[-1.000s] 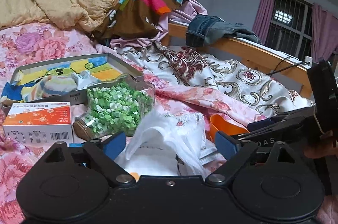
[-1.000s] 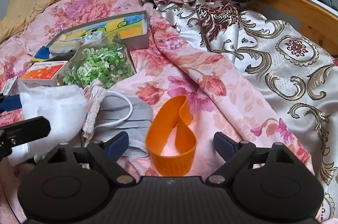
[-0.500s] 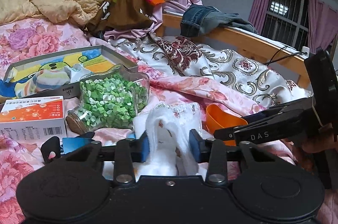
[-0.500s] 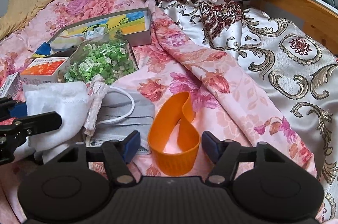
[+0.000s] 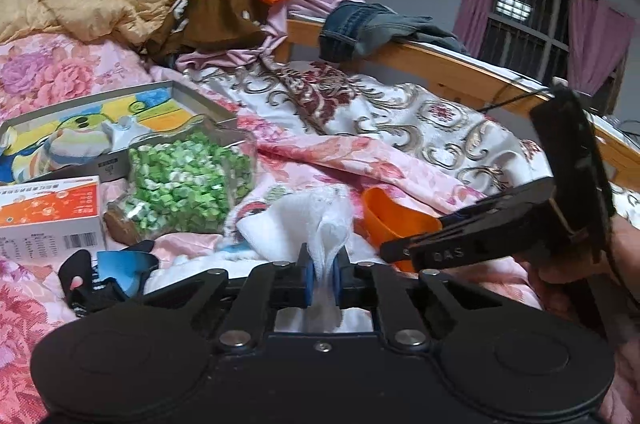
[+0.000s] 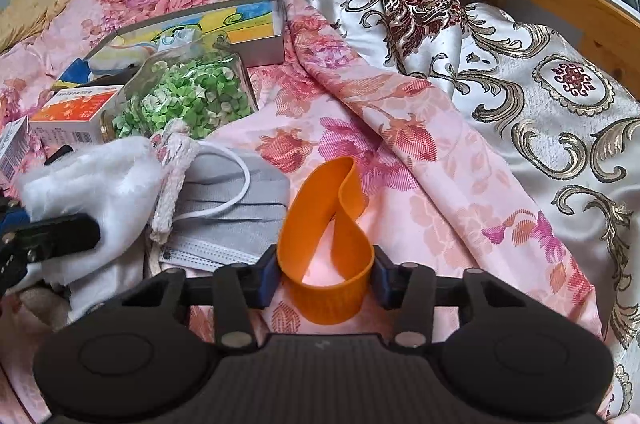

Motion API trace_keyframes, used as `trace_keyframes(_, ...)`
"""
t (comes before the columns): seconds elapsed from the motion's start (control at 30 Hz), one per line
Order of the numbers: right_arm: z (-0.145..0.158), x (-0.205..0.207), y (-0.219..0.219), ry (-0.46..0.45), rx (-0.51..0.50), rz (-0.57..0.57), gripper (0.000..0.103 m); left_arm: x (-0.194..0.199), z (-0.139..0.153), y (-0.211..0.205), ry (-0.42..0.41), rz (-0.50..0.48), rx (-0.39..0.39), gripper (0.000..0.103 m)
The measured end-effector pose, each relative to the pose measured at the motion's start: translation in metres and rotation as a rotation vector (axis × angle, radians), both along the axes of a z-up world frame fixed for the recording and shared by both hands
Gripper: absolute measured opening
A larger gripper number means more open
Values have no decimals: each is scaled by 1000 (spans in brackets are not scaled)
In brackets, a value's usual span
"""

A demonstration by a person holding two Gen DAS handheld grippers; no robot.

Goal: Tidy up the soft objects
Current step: 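Close the right tool on the orange silicone band while the left tool grasps the white plastic bag, then carry the orange band in the right tool while the left tool carries the bag to the tray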

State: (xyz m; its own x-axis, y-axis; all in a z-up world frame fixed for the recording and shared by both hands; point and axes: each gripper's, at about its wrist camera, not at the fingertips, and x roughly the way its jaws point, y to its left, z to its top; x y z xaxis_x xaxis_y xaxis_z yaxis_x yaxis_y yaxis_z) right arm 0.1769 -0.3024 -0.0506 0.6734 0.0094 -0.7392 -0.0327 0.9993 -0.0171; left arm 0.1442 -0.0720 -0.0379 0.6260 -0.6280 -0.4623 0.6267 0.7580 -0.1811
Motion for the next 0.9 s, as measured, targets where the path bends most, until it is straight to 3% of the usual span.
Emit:
trace_keyframes(0.17,-2,2,-1,4,8,9,29,-9,1,-5,-7,-36,0,7)
trace_keyframes(0.3,0,0,-3,-11,31,12,22,-8,-1,-3,45,-21,-33,7)
trace_keyframes(0.6,16,-13,-9,-122,145,60,19,-3,6,13,138,59,-162,6)
trace_keyframes(0.9,30,-25,-2,-251,185,141,19,-9,27,21,90,109,-190,5)
